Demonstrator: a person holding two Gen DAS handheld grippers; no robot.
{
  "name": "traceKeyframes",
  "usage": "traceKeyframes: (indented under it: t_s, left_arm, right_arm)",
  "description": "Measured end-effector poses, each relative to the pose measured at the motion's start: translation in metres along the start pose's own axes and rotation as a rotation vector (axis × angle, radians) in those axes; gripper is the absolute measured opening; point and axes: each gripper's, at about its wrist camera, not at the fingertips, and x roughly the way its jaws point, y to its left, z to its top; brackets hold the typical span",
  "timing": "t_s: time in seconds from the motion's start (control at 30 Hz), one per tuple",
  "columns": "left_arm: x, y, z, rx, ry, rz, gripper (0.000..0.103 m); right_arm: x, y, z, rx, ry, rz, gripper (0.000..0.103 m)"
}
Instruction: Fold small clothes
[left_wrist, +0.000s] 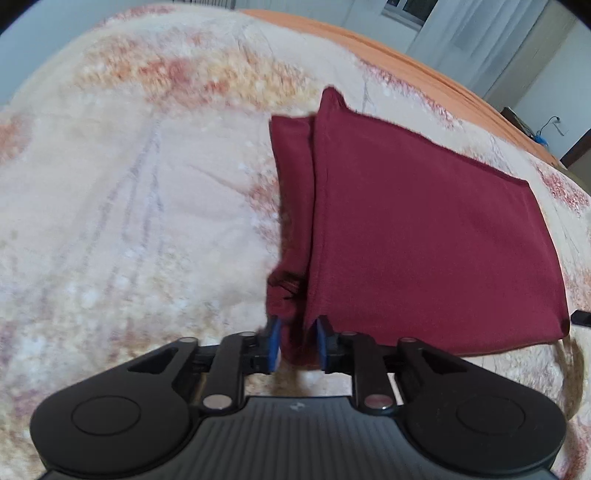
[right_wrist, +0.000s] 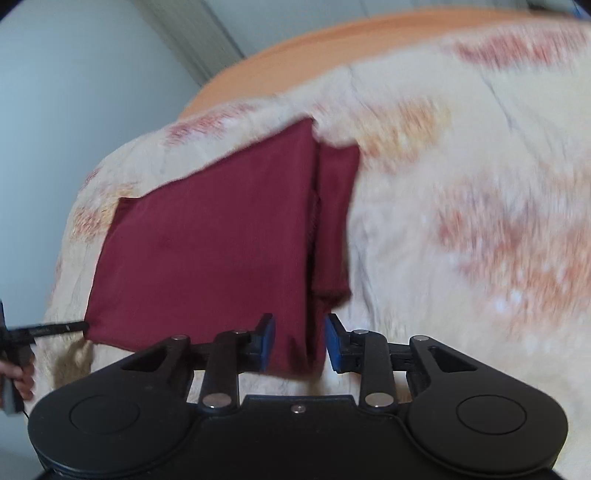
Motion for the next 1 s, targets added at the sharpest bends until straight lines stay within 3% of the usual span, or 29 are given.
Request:
traceKeyframes:
  t_s: [0.07,0.13,0.2,0.27,0.4,0.53,0.67,0.77,0.87,1.0]
  left_arm:
    - [-0.008,-0.007,0.001,0.053,-0.019,0.006,0.028]
    - [-0.006,-0.014,0.002,0.082,-0.005,0.025,0.045]
    - [-0.003,-0.018,0.003,0.067,0.003,0.028,0.056]
    - [-0.003,-0.02,0.001,0.042,0.004,0.013,0.065]
    - [-0.006,-0.024,-0.002,0.024,0.0,-0.007,0.08]
    - [-0.011,-0.025,-0.003,0.014,-0.001,-0.032,0.085]
    - [-0.014,-0.021,0.001,0.007,-0.016,-0.04,0.089]
    - [-0.013,-0.012,0.007,-0.012,-0.043,-0.023,0.089]
    - [-0.007,0.001,0.02,-0.034,-0.063,-0.005,0.089]
    - [0.011,0.02,0.043,-0.11,-0.074,-0.054,0.087]
  right_arm:
    - [-0.002,0.011,0.001,-0.045,-0.003,-0.008,0.06]
    - [0.0,0.021,0.0,-0.05,-0.005,-0.023,0.08]
    - [0.0,0.034,-0.003,-0.039,-0.026,-0.018,0.088]
    - [-0.004,0.05,-0.005,-0.03,-0.062,0.005,0.103]
    - [-0.004,0.09,-0.011,-0.12,-0.066,0.058,0.102]
    - [-0.001,0.126,-0.018,-0.246,-0.085,0.104,0.1]
    - [0.013,0.144,-0.021,-0.164,-0.043,0.132,0.101]
    - [0.027,0.145,-0.026,-0.038,0.057,0.258,0.101]
    - [0.031,0.158,-0.036,-0.01,0.082,0.295,0.102]
    - [0.024,0.176,-0.046,-0.039,0.039,0.279,0.101]
